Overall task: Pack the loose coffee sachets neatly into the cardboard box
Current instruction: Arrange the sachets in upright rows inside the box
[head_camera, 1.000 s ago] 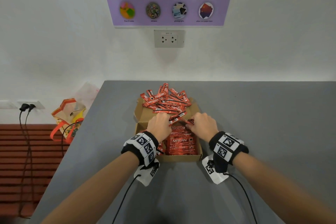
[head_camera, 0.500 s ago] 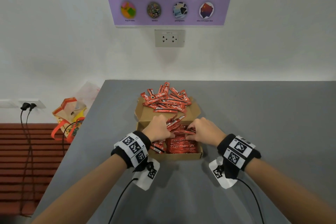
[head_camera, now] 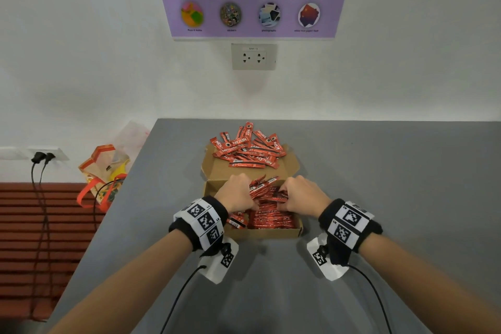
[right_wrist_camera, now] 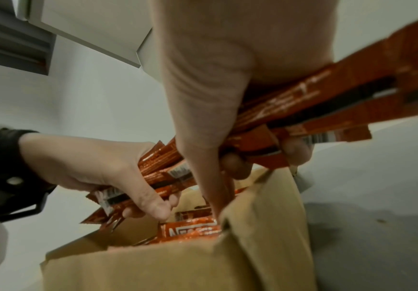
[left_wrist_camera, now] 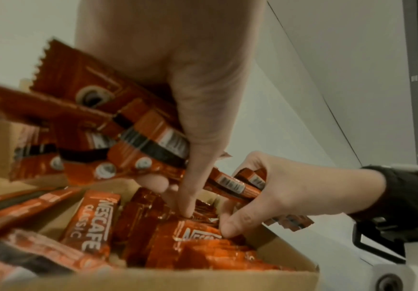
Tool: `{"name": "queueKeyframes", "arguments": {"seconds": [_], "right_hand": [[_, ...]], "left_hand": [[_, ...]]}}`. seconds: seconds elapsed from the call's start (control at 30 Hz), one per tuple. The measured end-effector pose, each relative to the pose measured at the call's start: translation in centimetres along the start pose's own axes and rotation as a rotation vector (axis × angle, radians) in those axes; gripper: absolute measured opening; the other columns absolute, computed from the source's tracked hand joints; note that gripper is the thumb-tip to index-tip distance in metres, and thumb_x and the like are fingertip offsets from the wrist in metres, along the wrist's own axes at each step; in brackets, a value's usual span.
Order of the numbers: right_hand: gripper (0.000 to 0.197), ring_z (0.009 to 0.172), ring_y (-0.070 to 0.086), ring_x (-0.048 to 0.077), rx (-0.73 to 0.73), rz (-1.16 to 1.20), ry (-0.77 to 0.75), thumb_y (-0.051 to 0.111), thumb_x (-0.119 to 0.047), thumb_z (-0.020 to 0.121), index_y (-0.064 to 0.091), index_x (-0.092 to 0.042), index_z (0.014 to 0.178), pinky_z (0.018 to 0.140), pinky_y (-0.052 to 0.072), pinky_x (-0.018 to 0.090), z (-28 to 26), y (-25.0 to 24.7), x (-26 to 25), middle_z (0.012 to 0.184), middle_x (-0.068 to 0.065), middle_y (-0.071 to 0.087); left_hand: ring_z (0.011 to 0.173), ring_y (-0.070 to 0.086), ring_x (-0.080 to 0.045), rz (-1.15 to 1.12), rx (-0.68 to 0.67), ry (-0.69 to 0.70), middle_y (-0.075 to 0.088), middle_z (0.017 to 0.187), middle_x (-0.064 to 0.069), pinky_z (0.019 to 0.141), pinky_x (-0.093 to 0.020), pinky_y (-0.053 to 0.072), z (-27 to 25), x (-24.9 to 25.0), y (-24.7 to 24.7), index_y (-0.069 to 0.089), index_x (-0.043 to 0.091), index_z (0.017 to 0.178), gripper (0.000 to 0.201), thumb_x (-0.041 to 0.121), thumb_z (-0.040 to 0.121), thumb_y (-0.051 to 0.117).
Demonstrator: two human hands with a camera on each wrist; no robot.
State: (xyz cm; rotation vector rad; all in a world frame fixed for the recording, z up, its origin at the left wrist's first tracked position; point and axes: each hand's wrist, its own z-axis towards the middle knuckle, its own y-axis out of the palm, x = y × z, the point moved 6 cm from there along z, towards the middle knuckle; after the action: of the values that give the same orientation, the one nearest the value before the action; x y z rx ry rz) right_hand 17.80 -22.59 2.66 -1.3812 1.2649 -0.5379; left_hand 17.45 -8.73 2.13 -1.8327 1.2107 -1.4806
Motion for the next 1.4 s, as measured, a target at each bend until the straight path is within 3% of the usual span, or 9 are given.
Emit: {"name": "queueKeyframes", "arguments": {"seconds": [0.17, 0.37, 0.47, 0.63, 0.8, 0.97, 1.1, 1.3, 1.4], "right_hand": [[0.025, 0.085, 0.064, 0.022, 0.007, -0.019, 0.012, 0.071, -0.032, 0.080, 0.065, -0.012, 0.093, 0.075, 0.050, 0.032, 0.1, 0.1, -0.1, 0.096, 0.005, 0.068], [0.024, 0.079, 0.064, 0.018, 0.004, 0.049, 0.005, 0.069, -0.034, 0.082, 0.066, -0.012, 0.090, 0.070, 0.050, 0.030, 0.1, -0.4, 0.4, 0.091, 0.004, 0.070], [0.026, 0.081, 0.065, 0.017, -0.020, 0.082, -0.025, 0.072, -0.035, 0.079, 0.068, -0.013, 0.092, 0.076, 0.053, 0.033, -0.3, 0.0, 0.1, 0.093, 0.001, 0.070], [0.022, 0.081, 0.064, 0.018, 0.026, 0.069, -0.046, 0.063, -0.032, 0.087, 0.067, -0.013, 0.098, 0.074, 0.052, 0.033, -0.6, 0.1, 0.2, 0.095, 0.001, 0.069], [0.022, 0.076, 0.063, 0.020, 0.202, 0.178, 0.028, 0.053, -0.031, 0.094, 0.064, -0.012, 0.091, 0.069, 0.052, 0.033, -0.5, -1.6, 1.1, 0.088, 0.005, 0.068], [0.038, 0.087, 0.062, 0.019, 0.154, 0.108, 0.130, 0.063, -0.044, 0.085, 0.058, -0.015, 0.108, 0.076, 0.052, 0.032, -0.4, 0.4, 1.8, 0.101, 0.000, 0.066], [0.042, 0.094, 0.064, 0.020, 0.126, 0.135, 0.123, 0.070, -0.033, 0.081, 0.056, -0.017, 0.117, 0.083, 0.053, 0.036, -0.4, 1.3, 2.1, 0.107, 0.002, 0.067], [0.031, 0.092, 0.064, 0.022, 0.133, 0.154, 0.119, 0.066, -0.024, 0.084, 0.056, -0.015, 0.113, 0.082, 0.053, 0.038, -0.2, 1.3, 2.4, 0.104, 0.004, 0.066], [0.027, 0.091, 0.063, 0.022, 0.138, 0.160, 0.126, 0.064, -0.022, 0.086, 0.057, -0.014, 0.111, 0.080, 0.053, 0.036, -0.2, 1.3, 2.4, 0.102, 0.004, 0.066]], "left_hand": [[0.088, 0.066, -0.022, 0.005, -0.017, -0.035, 0.067, 0.102, -0.008, 0.083, -0.039, 0.056, 0.2, -0.3, 0.9, 0.061, 0.008, 0.104, 0.040, 0.024, 0.072, 0.079], [0.082, 0.065, -0.019, -0.016, 0.089, -0.020, 0.067, 0.094, -0.005, 0.077, -0.033, 0.056, 0.4, -0.6, -0.3, 0.064, 0.008, 0.096, 0.031, 0.026, 0.074, 0.077], [0.078, 0.065, -0.015, -0.043, 0.162, 0.011, 0.068, 0.092, -0.002, 0.074, -0.032, 0.057, 0.6, -0.8, -0.9, 0.065, 0.011, 0.095, 0.023, 0.022, 0.077, 0.074], [0.080, 0.063, -0.020, -0.076, 0.260, -0.055, 0.064, 0.092, -0.006, 0.071, -0.032, 0.056, 0.4, -1.5, -2.7, 0.061, 0.006, 0.094, 0.019, 0.016, 0.080, 0.070], [0.064, 0.056, -0.015, 0.152, 0.061, -0.171, 0.055, 0.074, -0.001, 0.052, -0.021, 0.043, -0.3, -3.0, -3.5, 0.051, 0.006, 0.083, 0.011, 0.006, 0.083, 0.062], [0.081, 0.055, -0.016, 0.245, -0.160, -0.091, 0.054, 0.095, -0.004, 0.062, -0.019, 0.045, -1.3, -2.8, -2.4, 0.047, 0.008, 0.105, 0.027, 0.006, 0.084, 0.063], [0.087, 0.063, -0.015, 0.220, -0.206, 0.060, 0.065, 0.105, -0.003, 0.073, -0.025, 0.054, -2.1, -2.4, -2.2, 0.058, 0.009, 0.108, 0.032, 0.014, 0.079, 0.072], [0.079, 0.063, -0.020, 0.147, 0.091, -0.100, 0.064, 0.094, -0.008, 0.065, -0.029, 0.055, -1.4, -4.7, -2.5, 0.054, 0.007, 0.090, 0.016, 0.013, 0.083, 0.066], [0.067, 0.056, -0.015, 0.078, 0.135, -0.178, 0.056, 0.081, -0.003, 0.050, -0.018, 0.041, -1.2, -4.5, -2.2, 0.047, 0.011, 0.076, 0.022, 0.014, 0.083, 0.068]]}}
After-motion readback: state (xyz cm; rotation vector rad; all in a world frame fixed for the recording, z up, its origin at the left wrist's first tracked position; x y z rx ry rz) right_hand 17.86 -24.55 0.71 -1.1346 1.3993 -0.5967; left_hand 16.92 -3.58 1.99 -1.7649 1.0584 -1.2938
